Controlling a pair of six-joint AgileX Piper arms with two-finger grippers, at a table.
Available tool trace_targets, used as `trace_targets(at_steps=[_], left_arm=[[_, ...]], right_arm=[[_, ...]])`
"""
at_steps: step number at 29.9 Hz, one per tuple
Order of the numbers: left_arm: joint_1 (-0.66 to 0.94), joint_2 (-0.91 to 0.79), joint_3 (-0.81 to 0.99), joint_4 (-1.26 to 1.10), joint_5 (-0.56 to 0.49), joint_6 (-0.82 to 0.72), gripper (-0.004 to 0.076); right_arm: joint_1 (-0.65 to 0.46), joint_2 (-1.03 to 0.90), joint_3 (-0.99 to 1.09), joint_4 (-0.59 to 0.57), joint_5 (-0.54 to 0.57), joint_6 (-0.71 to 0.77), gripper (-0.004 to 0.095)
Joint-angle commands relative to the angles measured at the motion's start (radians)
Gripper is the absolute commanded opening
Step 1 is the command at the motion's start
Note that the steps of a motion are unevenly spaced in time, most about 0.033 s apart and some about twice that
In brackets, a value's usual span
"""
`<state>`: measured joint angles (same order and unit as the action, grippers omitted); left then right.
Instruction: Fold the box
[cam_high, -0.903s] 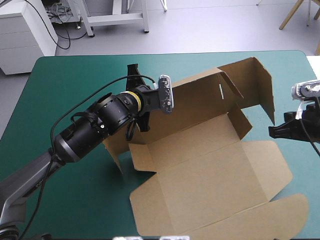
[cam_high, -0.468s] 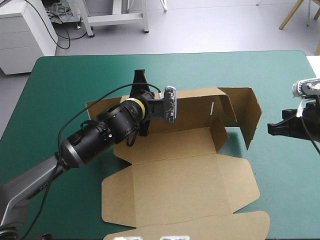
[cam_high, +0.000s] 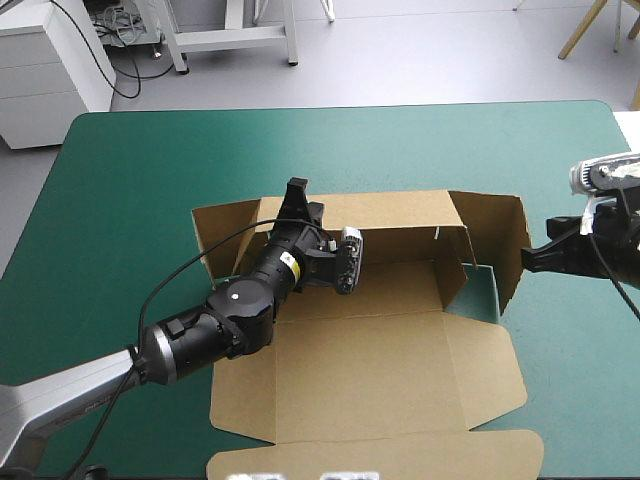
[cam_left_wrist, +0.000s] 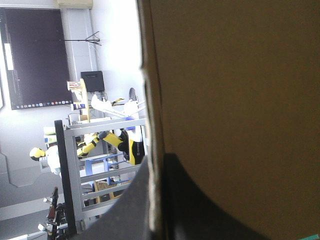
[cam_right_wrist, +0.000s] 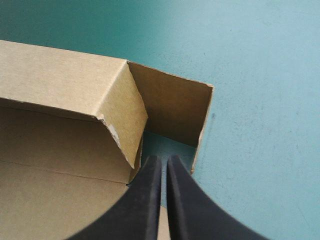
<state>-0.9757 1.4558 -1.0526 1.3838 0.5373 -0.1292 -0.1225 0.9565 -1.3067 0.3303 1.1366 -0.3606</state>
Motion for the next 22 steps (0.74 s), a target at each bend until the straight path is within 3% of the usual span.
trace_targets(at_steps=[1,9,11,22], left_arm=[[-0.009,-0.044,0.028,0.207,-0.023,-0.174,-0.0010],[-0.005,-0.044,0.089,0.267,-0.010,-0.290,-0.0010],[-0.005,-0.044,0.107,0.293,-0.010,-0.304,-0.0010],[-0.005,-0.044,0.120,0.337,-0.013,-0.401,-0.0010]], right_arm=[[0.031,0.010,-0.037,0.011,-0.055,0.000,0.0134],[0.059,0.055,-0.097,-0.014,-0.050,0.032,0.0565],[0.059,0.069,-0.125,-0.016,-0.046,0.044,0.0629],[0.059,0.265,-0.395,-0.016,-0.015,0.051,0.0654]])
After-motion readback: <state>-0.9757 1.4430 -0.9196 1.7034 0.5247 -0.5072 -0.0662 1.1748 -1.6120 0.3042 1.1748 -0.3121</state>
